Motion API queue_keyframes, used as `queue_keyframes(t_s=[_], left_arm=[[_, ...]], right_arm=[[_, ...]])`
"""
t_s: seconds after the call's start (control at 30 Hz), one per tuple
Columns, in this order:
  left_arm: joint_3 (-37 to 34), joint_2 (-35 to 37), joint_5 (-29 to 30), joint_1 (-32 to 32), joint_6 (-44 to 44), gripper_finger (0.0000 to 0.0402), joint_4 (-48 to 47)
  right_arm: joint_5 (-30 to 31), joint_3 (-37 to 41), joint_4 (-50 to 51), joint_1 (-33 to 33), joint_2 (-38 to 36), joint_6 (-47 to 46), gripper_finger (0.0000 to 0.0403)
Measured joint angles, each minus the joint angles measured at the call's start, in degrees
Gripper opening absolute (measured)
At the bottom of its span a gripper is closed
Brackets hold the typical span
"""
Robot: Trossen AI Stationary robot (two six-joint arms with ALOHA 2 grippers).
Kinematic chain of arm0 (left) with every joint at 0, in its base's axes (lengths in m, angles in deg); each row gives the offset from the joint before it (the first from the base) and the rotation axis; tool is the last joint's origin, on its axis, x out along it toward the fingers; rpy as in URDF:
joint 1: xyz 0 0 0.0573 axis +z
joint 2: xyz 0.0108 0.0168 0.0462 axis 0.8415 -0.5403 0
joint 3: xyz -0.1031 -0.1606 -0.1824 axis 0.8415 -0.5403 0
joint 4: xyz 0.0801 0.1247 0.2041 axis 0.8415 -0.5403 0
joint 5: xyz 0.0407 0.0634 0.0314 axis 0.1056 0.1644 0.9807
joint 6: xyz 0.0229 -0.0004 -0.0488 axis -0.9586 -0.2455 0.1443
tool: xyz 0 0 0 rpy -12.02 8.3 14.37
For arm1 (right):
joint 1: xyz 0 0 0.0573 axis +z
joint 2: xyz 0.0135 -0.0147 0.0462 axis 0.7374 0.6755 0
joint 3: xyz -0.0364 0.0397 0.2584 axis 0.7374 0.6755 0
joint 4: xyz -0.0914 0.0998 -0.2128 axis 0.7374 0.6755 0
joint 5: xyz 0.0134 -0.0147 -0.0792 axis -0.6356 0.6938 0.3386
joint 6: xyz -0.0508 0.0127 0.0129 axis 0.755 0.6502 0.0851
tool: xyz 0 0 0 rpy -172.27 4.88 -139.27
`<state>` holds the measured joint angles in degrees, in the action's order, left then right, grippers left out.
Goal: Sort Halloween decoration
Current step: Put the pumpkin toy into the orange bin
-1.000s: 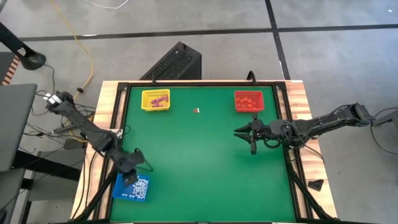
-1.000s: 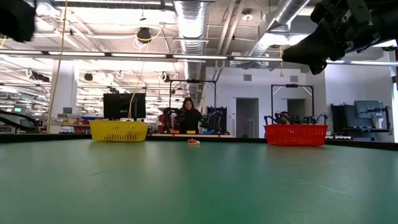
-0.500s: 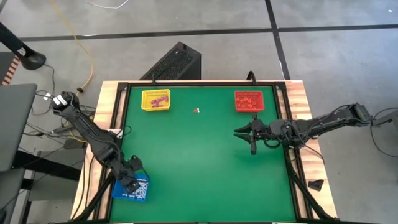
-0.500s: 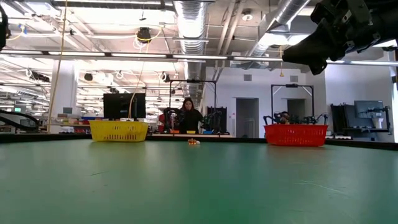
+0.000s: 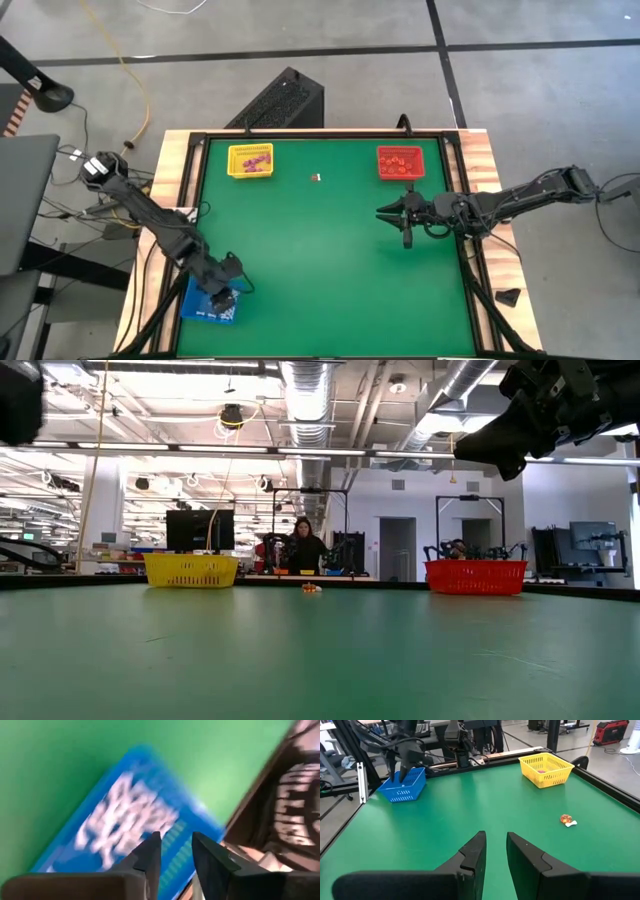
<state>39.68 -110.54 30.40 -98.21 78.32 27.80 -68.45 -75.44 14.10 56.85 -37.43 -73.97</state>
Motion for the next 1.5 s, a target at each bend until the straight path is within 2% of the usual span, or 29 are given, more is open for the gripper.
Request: queue_keyframes(t_s=[0.23, 0.4, 0.47, 0.53, 0.67, 0.77, 0.97, 1.13, 1.27, 1.37, 1.5], left_arm=[[0.0, 1.5, 0.3, 12.8, -18.8, 0.0061, 12.7], [0.1, 0.7, 0.9, 26.7, -43.2, 0.0052, 19.3], [0.1, -0.6, 3.8, 33.2, -51.8, 0.0052, 21.0], [0.1, -2.8, 7.1, 39.9, -57.6, 0.0051, 24.7], [1.4, -9.6, 7.3, 52.1, -70.9, 0.0052, 31.7], [5.0, -16.4, 7.1, 58.0, -79.1, 0.0065, 34.7], [14.5, -30.7, 2.3, 65.0, -85.5, 0.013, 36.2], [22.7, -39.8, 4.0, 68.4, -89.4, 0.0198, 31.9], [26.5, -43.1, 5.6, 69.7, -91.9, 0.0228, 28.8], [26.7, -43.8, 5.8, 70.6, -93.0, 0.0233, 27.3], [26.4, -43.9, 3.1, 71.6, -92.6, 0.0233, 25.4]], right_arm=[[0.0, 0.0, -0.2, -0.1, 0.0, 0.0, 0.0109], [0.0, 0.0, -0.7, -0.1, 0.0, 0.0, 0.0109], [0.0, 0.0, -1.4, -0.1, 0.0, 0.0, 0.0109], [0.0, 0.0, -2.4, -0.1, 0.0, -0.2, 0.0109], [0.0, 0.0, -4.0, -0.1, 0.0, -0.2, 0.0109], [0.0, 0.0, -3.9, -0.1, 0.0, -0.2, 0.0109], [0.0, 0.0, -3.0, -0.5, 0.0, 0.0, 0.0109], [0.0, 0.0, -1.9, -0.9, 0.0, 0.8, 0.0109], [0.0, 0.0, -0.4, -0.9, 0.1, 0.9, 0.0109], [0.0, 0.0, 0.2, -0.9, 0.1, 1.1, 0.0109], [0.0, 0.0, 0.3, -0.9, 0.1, 1.6, 0.0109]])
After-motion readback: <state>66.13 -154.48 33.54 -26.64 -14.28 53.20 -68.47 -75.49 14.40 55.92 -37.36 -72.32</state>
